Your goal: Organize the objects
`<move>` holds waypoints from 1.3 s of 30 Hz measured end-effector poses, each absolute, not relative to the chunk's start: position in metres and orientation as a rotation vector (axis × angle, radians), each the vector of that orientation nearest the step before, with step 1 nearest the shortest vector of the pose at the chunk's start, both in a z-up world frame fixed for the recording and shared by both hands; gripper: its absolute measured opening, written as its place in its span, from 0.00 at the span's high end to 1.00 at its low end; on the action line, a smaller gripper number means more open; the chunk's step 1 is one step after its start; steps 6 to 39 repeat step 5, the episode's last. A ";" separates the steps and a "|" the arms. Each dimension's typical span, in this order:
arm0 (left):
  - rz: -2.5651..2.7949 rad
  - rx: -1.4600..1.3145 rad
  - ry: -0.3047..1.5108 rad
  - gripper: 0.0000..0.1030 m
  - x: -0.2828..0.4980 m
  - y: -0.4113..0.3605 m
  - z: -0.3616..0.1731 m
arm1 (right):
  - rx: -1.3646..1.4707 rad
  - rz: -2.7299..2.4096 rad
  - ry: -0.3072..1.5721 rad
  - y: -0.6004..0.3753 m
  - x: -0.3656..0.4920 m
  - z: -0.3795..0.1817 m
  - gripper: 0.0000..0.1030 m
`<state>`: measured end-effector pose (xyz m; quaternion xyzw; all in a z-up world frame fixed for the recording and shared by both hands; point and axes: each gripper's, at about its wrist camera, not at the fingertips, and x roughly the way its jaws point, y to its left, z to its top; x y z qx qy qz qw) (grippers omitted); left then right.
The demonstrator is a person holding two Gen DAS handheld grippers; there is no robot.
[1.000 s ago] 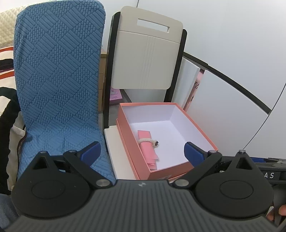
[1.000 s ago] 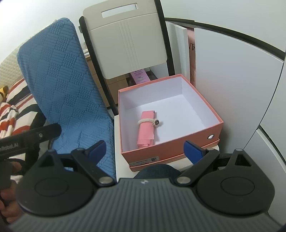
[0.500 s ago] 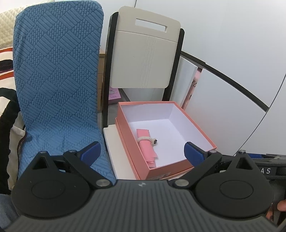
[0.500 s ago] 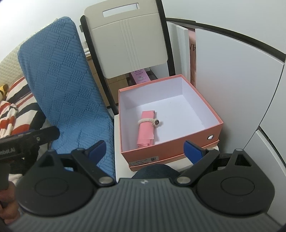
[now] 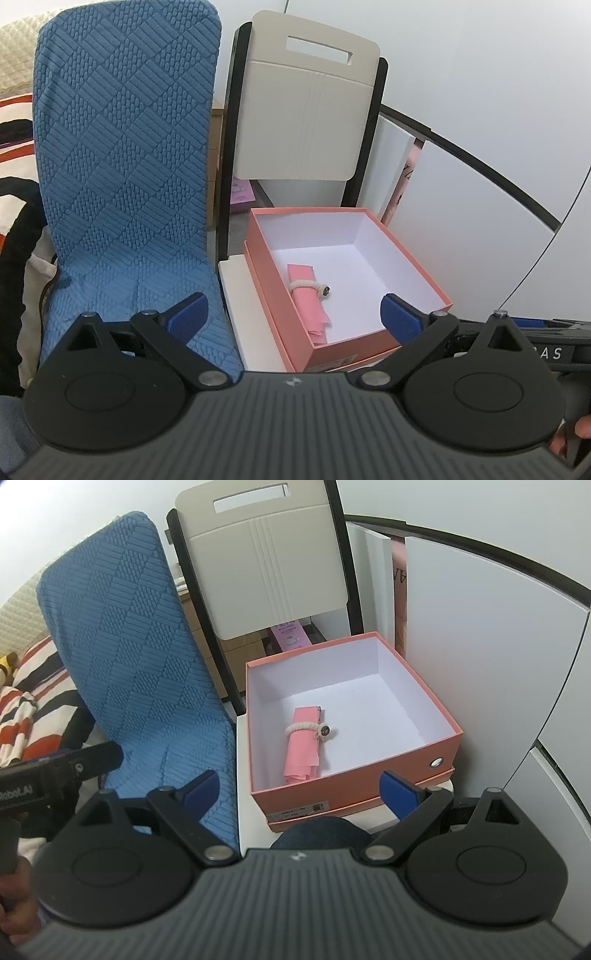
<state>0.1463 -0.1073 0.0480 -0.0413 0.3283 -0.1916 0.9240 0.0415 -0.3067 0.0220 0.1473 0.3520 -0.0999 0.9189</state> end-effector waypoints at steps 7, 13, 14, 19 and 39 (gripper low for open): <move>-0.395 -0.088 0.670 0.01 0.144 -0.105 0.048 | 0.301 -0.206 0.727 -0.306 0.040 0.021 0.08; -0.395 -0.088 0.670 0.01 0.144 -0.105 0.048 | 0.301 -0.206 0.727 -0.306 0.040 0.021 0.08; -0.395 -0.088 0.670 0.01 0.144 -0.105 0.048 | 0.301 -0.206 0.727 -0.306 0.040 0.021 0.08; -0.395 -0.088 0.670 0.01 0.144 -0.105 0.048 | 0.301 -0.206 0.727 -0.306 0.040 0.021 0.08; -0.395 -0.088 0.670 0.01 0.144 -0.105 0.048 | 0.301 -0.206 0.727 -0.306 0.040 0.021 0.08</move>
